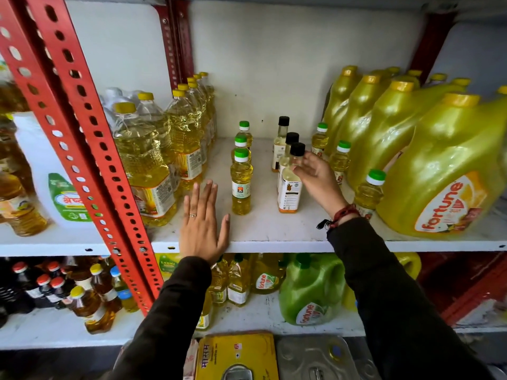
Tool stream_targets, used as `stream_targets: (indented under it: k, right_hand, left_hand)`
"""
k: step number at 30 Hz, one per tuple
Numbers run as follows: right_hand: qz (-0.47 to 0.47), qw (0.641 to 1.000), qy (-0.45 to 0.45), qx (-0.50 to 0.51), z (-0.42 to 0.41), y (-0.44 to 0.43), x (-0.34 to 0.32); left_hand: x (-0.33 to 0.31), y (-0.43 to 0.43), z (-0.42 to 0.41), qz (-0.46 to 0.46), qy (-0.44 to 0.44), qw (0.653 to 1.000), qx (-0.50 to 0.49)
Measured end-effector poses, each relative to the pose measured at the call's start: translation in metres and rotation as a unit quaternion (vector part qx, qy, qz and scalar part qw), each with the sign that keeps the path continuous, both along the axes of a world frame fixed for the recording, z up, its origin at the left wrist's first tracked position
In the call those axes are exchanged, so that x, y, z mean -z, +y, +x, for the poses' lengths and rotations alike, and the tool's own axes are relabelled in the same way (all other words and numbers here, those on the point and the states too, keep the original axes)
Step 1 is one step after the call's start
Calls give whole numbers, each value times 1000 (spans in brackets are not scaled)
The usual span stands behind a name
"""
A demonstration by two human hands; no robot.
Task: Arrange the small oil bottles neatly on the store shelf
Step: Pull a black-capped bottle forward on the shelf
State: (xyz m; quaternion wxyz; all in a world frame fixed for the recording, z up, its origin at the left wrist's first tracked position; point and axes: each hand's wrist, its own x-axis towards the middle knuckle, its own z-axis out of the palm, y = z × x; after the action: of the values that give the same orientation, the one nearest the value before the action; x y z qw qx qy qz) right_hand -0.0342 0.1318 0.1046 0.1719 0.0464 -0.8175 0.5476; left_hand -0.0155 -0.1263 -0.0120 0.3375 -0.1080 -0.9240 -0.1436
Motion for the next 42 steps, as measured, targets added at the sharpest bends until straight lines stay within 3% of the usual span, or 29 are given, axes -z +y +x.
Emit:
stream_targets:
  k: [16,24,42]
  right_hand:
    - [28,978,82,187,-7,-3,10]
    - [-1,991,42,127,-4,1,15]
    - [12,992,68,110,42,-6,19]
  left_hand:
    - [-1,1,2,-1,-10,1000,4]
    - [0,1,1,-5,-6,1000,-1]
    - [-1,2,3,-6,-2,1000,-7]
